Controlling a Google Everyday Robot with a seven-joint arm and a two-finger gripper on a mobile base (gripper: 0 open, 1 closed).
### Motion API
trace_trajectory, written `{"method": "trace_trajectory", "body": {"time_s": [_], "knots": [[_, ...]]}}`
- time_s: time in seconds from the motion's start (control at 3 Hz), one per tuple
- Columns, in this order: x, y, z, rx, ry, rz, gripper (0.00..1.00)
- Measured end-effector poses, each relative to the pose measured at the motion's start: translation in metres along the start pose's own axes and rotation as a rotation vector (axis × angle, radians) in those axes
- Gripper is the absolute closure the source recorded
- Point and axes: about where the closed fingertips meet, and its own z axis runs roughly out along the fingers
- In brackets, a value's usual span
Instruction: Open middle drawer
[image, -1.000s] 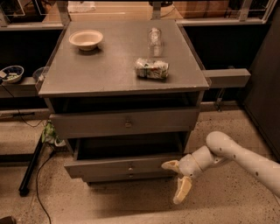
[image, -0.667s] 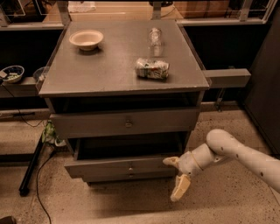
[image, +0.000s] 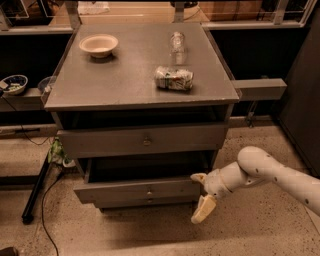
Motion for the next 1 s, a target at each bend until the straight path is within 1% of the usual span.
{"method": "trace_trajectory", "body": {"time_s": [0.33,0.67,1.0], "knots": [[-0.001,-0.003,0.002,0.015,0.005,0.0,0.0],[-0.004,-0.011,0.012,0.059,0.045,-0.01,0.0],[-0.047,-0.049,0.05,0.097,0.073,-0.046,0.0]]}}
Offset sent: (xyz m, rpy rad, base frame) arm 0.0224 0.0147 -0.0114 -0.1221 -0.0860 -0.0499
